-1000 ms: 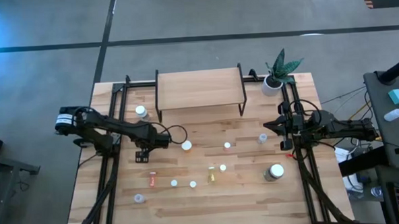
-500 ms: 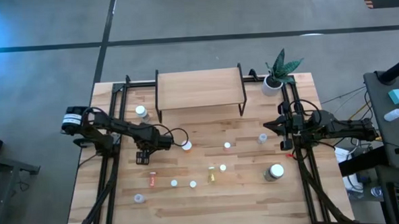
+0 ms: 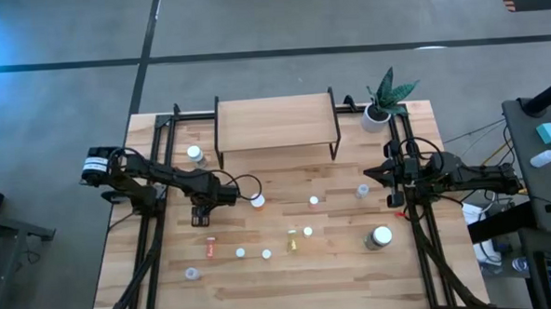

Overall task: Pick and place medicine bottles onto shelf by color
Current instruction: Put the top blue medicine bottle on the shelf

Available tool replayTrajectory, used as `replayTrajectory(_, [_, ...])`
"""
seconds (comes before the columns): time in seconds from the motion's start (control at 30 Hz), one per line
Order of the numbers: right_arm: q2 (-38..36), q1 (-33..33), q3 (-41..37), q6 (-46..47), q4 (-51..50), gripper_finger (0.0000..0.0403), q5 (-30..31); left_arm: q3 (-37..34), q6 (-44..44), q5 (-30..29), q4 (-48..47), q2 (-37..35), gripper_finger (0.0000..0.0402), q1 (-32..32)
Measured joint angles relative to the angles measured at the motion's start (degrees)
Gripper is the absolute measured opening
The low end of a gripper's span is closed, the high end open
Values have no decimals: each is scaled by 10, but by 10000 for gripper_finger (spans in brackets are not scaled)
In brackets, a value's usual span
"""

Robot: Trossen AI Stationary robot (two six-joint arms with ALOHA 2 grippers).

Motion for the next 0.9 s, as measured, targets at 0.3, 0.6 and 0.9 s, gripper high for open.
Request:
replayTrajectory(0.3, [0,0,0,0,0,9,0,0,-1,6,-1,0,120,0])
replayTrajectory(0.6, [0,0,0,0,0,9,0,10,-45,9,1,-13,100,0])
replayTrajectory(0.9, [0,0,0,0,0,9,0,13,-97,30,75,-94,100,0])
